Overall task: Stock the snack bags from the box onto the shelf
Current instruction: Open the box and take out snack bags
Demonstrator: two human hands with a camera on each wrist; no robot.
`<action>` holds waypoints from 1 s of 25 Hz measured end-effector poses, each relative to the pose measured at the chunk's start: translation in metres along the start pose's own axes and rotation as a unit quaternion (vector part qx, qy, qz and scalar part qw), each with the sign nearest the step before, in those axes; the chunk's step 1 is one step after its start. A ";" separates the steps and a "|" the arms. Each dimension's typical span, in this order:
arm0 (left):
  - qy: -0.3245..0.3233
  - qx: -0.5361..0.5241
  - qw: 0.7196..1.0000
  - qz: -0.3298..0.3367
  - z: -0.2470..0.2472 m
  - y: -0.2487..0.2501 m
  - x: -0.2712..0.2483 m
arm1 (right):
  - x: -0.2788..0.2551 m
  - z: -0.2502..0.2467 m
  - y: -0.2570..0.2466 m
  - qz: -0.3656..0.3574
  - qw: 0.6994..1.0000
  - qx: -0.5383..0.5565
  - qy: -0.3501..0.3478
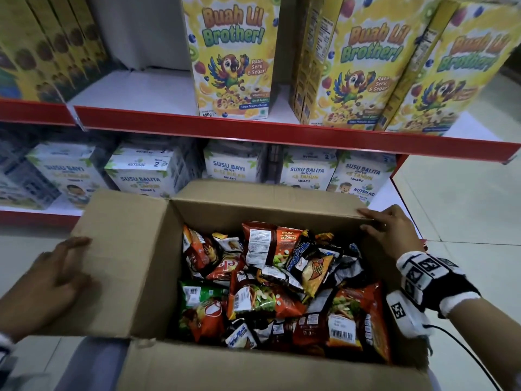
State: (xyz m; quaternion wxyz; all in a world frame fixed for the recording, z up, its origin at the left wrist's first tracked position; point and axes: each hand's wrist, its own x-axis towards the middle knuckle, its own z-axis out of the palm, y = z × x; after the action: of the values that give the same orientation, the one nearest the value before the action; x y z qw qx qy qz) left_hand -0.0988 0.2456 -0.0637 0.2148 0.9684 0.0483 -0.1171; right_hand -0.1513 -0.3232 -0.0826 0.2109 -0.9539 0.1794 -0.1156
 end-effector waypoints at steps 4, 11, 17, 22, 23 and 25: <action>-0.115 0.072 0.991 -0.011 0.022 0.036 -0.021 | 0.007 0.001 -0.001 0.042 0.999 0.003 -0.001; -0.201 0.095 0.972 0.071 0.041 0.050 -0.006 | 0.030 0.005 -0.005 0.065 0.992 -0.073 -0.082; -0.197 0.034 0.972 0.122 0.045 0.062 0.020 | 0.027 0.006 -0.059 -0.007 0.996 -0.064 -0.056; -0.249 -0.010 0.965 0.083 0.039 0.050 0.006 | 0.014 0.042 -0.109 -0.081 0.977 0.049 -0.193; -0.246 -0.003 0.965 0.089 0.040 0.050 0.003 | 0.012 0.051 -0.115 -0.077 0.971 0.055 -0.219; -0.231 0.028 0.968 0.098 0.043 0.053 0.002 | 0.012 0.068 -0.122 -0.064 0.969 0.030 -0.237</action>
State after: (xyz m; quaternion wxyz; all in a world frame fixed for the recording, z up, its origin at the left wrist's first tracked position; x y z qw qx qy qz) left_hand -0.0979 0.1794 -0.0803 0.2038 0.9206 -0.1013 -0.3173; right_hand -0.0841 -0.2001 -0.0862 0.2678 -0.9569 0.0597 0.0948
